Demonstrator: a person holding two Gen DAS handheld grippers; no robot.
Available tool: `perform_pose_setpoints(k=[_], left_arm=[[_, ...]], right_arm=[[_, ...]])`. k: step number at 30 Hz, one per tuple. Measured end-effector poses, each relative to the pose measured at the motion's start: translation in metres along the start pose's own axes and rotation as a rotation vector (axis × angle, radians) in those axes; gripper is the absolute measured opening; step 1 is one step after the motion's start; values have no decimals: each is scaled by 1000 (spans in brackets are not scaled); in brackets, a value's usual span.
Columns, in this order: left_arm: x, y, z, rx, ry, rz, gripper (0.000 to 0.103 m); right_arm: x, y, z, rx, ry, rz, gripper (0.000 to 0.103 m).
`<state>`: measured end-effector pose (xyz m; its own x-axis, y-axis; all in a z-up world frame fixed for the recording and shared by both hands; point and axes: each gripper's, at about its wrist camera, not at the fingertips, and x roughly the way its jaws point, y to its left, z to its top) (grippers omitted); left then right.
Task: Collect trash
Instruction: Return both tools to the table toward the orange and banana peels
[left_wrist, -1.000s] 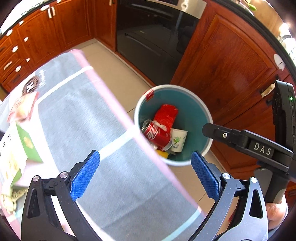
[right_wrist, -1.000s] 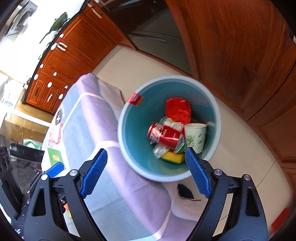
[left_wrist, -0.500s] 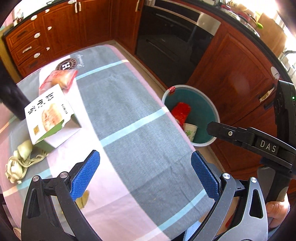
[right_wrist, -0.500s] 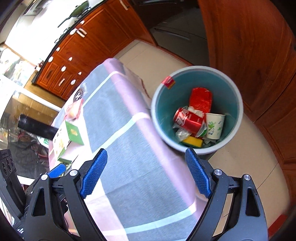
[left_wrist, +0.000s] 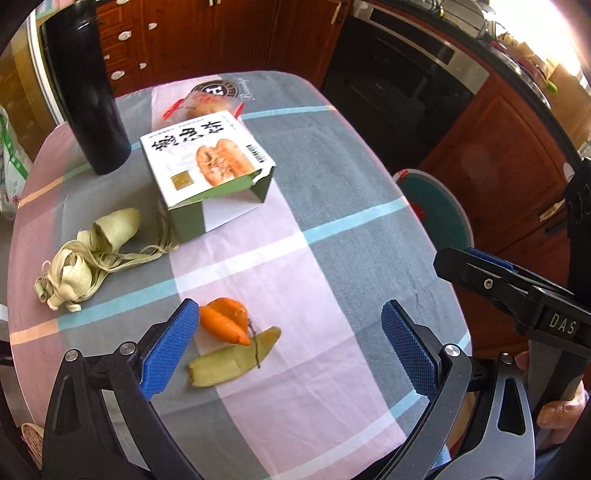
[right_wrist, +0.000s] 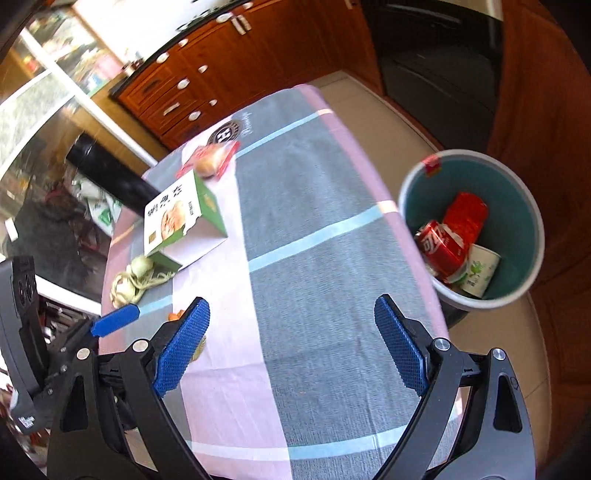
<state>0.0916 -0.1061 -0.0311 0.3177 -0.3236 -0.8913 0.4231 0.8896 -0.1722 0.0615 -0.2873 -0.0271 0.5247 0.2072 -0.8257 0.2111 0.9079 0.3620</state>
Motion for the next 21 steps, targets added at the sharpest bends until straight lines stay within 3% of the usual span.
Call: perform_pose_setpoints(k=[6, 15, 21], left_arm=[[6, 49, -24, -54, 36, -1, 99], [17, 89, -56, -64, 80, 0, 99], [20, 110, -62, -80, 82, -33, 99]], right_arm=[[27, 27, -9, -74, 94, -24, 87], [72, 80, -11, -145, 202, -2, 87], [104, 119, -17, -211, 273, 30, 66]])
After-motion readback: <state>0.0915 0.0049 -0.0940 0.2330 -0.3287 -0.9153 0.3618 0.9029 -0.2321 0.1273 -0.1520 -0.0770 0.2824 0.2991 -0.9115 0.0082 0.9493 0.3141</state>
